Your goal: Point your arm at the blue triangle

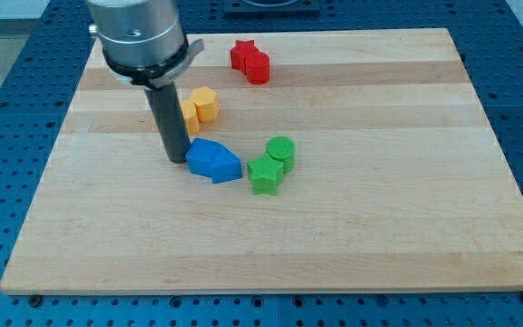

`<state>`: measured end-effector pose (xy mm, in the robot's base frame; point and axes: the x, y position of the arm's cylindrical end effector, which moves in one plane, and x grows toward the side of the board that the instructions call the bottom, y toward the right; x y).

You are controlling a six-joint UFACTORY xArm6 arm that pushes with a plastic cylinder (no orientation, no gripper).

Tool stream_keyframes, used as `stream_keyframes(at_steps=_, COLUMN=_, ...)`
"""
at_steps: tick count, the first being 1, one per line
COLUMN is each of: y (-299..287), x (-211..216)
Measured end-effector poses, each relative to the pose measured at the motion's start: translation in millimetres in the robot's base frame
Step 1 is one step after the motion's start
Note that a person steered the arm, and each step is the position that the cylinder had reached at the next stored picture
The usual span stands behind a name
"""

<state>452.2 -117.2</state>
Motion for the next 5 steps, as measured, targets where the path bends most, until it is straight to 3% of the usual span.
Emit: stream_keyframes(at_steps=5, y=8, x=45)
